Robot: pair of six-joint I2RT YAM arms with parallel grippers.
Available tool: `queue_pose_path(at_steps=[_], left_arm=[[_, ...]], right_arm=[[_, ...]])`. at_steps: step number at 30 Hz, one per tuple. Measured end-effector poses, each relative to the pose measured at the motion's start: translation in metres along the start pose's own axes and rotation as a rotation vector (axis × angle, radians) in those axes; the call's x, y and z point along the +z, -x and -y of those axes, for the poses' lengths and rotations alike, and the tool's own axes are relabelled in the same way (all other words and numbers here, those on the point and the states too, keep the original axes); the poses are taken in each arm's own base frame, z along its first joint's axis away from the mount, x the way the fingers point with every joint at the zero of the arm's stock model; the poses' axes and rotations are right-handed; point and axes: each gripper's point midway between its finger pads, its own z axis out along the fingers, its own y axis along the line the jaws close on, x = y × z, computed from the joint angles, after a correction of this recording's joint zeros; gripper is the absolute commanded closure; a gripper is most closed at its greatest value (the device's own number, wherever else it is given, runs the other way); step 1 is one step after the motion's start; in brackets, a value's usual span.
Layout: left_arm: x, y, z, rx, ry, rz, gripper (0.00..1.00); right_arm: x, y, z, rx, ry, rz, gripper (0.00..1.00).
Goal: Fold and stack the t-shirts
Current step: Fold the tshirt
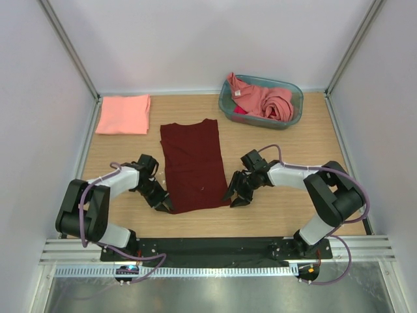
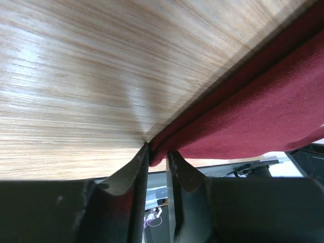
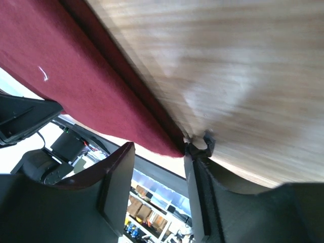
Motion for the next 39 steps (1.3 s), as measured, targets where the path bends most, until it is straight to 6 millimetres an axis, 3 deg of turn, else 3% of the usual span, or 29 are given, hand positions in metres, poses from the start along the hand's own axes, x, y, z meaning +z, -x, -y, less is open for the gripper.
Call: queue_pose_path(at_steps=[4,8,13,25,39], left_arm=[[0.001,0.001,0.000,0.005,0.001,-0.001,0.86],[0.001,0.002,0.002,0.023,-0.001,-0.002,0.99],[0.000,0.002,0.002,0.049,-0.003,-0.001,1.00],[-0.014,0.012,0.007,0.150,-0.005,0.142,1.00],[-0.057,-0.043,0.011,0.201,-0.145,0.204,1.00]], right_arm=[[0.003,0.003,-0.003,0.001,-0.005,-0.005,0.59],[0.006,0.004,-0.002,-0.004,-0.008,-0.012,0.69],[0.009,0.007,-0.001,-0.044,-0.005,-0.005,0.98],[0.002,0.006,0.003,-0.162,-0.035,0.046,0.99],[-0.047,-0.050,0.014,-0.239,-0.015,0.059,0.99]])
